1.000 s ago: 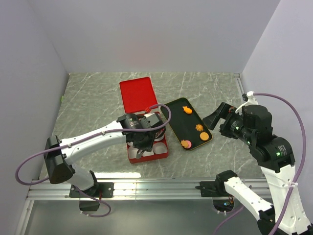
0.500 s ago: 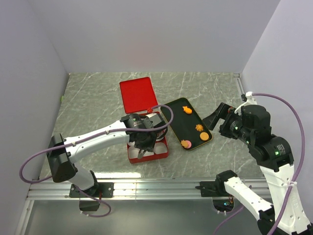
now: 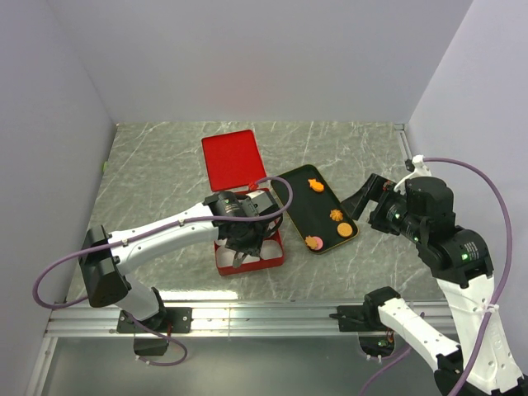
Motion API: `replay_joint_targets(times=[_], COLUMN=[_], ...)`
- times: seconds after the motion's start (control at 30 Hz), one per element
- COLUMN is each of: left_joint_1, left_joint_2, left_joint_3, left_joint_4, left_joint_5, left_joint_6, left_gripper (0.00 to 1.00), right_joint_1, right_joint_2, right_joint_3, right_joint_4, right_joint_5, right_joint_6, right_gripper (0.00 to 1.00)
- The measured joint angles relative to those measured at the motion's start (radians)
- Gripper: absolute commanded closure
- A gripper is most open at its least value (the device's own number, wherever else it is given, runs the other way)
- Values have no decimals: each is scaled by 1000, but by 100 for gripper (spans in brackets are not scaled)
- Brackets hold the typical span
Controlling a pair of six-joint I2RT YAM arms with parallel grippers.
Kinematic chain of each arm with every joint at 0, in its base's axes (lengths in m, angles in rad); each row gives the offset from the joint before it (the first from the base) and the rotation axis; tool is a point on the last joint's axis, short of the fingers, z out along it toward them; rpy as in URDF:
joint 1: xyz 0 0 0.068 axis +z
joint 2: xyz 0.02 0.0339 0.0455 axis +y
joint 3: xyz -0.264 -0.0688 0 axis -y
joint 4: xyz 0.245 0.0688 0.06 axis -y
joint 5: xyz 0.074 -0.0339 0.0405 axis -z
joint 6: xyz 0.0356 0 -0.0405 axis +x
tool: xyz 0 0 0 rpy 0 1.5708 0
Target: Pack the cookies
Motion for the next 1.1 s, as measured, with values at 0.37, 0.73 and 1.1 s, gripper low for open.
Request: replay_joint_targets(times=[0.37, 0.73, 1.1], left_joint_1=[0, 1, 53], left_joint_2=[42, 212, 550], left_joint_3=[125, 384, 658], left_joint_4=[-48, -65, -14], left_joint_5=[-14, -19, 47], left_joint_6=[18, 99, 183], left_gripper=[56, 55, 54], right_joint_1=[0, 0, 0], right_joint_2=[0, -14, -44], right_joint_3=[0, 0, 2], right_joint_4=[0, -1, -18], right_joint_5=[5, 42, 72], right_joint_6=[0, -1, -1], right_gripper=[0, 0, 0])
